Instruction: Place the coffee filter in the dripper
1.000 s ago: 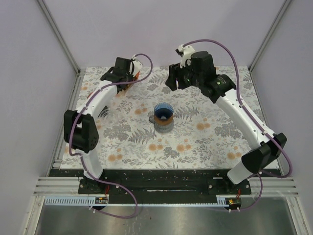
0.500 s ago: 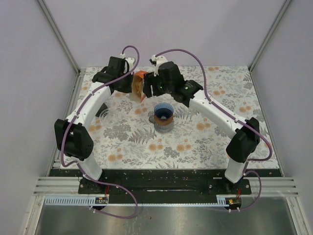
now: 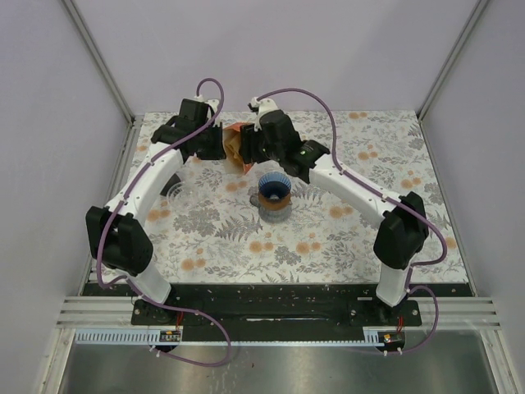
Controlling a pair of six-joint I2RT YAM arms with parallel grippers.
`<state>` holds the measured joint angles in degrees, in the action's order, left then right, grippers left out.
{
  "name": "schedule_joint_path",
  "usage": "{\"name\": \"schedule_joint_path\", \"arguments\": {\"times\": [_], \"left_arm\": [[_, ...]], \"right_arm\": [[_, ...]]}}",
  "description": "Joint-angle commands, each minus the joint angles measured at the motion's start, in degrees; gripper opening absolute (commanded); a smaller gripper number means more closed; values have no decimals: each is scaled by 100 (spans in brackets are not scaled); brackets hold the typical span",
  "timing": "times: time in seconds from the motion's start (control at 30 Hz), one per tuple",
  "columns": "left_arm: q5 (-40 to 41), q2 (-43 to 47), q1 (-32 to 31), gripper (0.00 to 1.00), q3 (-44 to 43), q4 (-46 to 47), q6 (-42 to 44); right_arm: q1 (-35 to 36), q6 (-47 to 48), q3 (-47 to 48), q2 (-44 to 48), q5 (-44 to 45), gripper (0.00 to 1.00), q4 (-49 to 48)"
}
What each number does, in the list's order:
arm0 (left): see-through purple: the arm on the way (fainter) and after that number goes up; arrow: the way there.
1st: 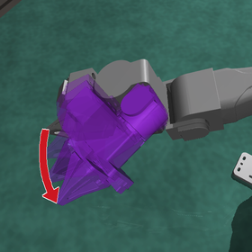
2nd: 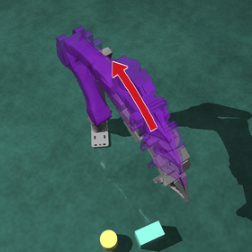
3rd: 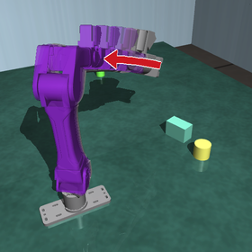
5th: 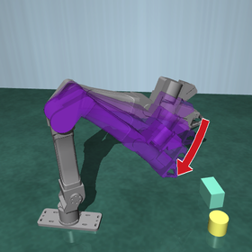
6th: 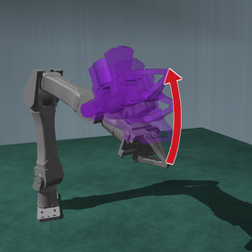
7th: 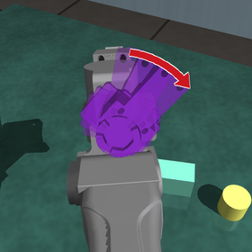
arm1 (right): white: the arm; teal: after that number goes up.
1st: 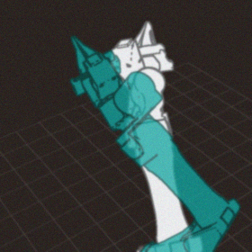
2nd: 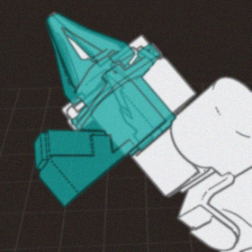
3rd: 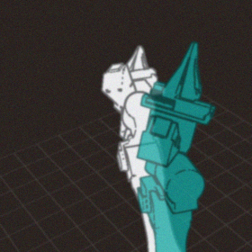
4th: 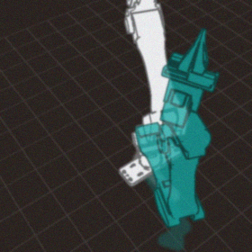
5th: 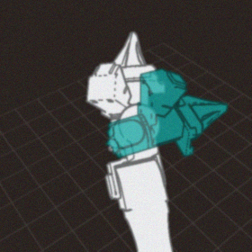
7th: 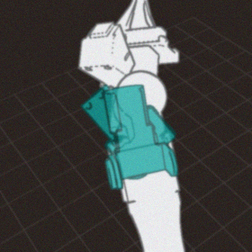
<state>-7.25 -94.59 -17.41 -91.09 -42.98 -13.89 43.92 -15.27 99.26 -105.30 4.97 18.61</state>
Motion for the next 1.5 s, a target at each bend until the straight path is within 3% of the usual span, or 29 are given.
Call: {"name": "schedule_joint_path", "arguments": {"times": [0.0, 0.17, 0.27, 0.33, 0.5, 0.87, 1.3, 1.47], "left_arm": [[-172, 195, -26, 0, 38, 246, -254], [-330, 169, -26, 0, 48, 246, -360], [-365, 169, -26, 0, 39, 246, -360], [-374, 204, -26, 0, 30, 246, -351], [-409, 247, -26, 0, 65, 246, -334], [-611, 335, -26, 0, 74, 281, -369], [-699, 397, -26, 0, 118, 334, -325], [-691, 441, -26, 0, 179, 378, -290]], "right_arm": [[230, 321, -301, 298, 399, 56, -778], [705, 1490, -1189, 852, 672, 47, -2156], [793, 1869, -1252, 809, 522, 43, -2406], [793, 2044, -1077, 625, 531, 36, -2310], [785, 2221, -497, 80, 926, 37, -1897], [679, 2318, -153, -333, 1330, 34, -1387], [574, 2186, 216, -659, 1612, 42, -860], [503, 2107, 243, -676, 1542, 30, -789]]}}
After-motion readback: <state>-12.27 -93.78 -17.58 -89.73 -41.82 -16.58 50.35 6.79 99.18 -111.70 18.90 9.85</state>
